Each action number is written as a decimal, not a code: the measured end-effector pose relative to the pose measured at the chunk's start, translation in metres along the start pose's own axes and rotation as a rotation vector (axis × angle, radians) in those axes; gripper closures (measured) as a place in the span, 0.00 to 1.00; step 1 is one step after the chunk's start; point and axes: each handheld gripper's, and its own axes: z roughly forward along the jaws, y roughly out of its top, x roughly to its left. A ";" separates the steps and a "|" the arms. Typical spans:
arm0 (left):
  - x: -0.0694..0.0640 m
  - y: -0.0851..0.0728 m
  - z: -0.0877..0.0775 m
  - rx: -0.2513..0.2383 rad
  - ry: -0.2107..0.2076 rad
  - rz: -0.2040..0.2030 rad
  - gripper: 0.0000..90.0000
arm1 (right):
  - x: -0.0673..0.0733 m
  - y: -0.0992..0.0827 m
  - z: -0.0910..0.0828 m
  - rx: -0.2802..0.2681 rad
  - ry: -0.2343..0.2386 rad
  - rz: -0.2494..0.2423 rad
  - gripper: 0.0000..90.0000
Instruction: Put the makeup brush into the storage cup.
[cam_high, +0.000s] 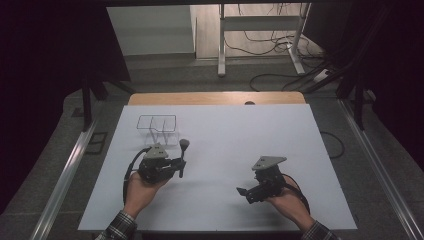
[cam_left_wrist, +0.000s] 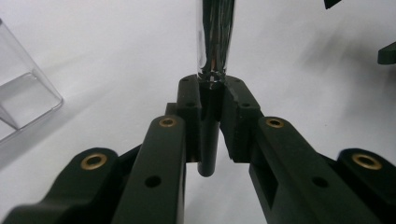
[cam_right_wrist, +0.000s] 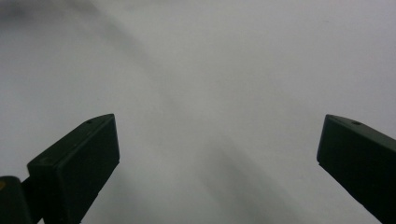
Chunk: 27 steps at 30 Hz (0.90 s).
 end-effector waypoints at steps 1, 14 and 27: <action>0.001 0.000 0.000 0.000 0.004 -0.001 0.87 | -0.001 -0.001 -0.001 -0.001 -0.003 0.004 0.00; 0.006 -0.001 -0.006 -0.024 0.031 -0.020 0.88 | -0.003 -0.009 -0.008 0.009 -0.007 0.019 0.00; 0.013 -0.001 -0.012 -0.049 0.055 -0.043 0.88 | -0.010 -0.017 -0.022 0.002 -0.042 0.037 0.00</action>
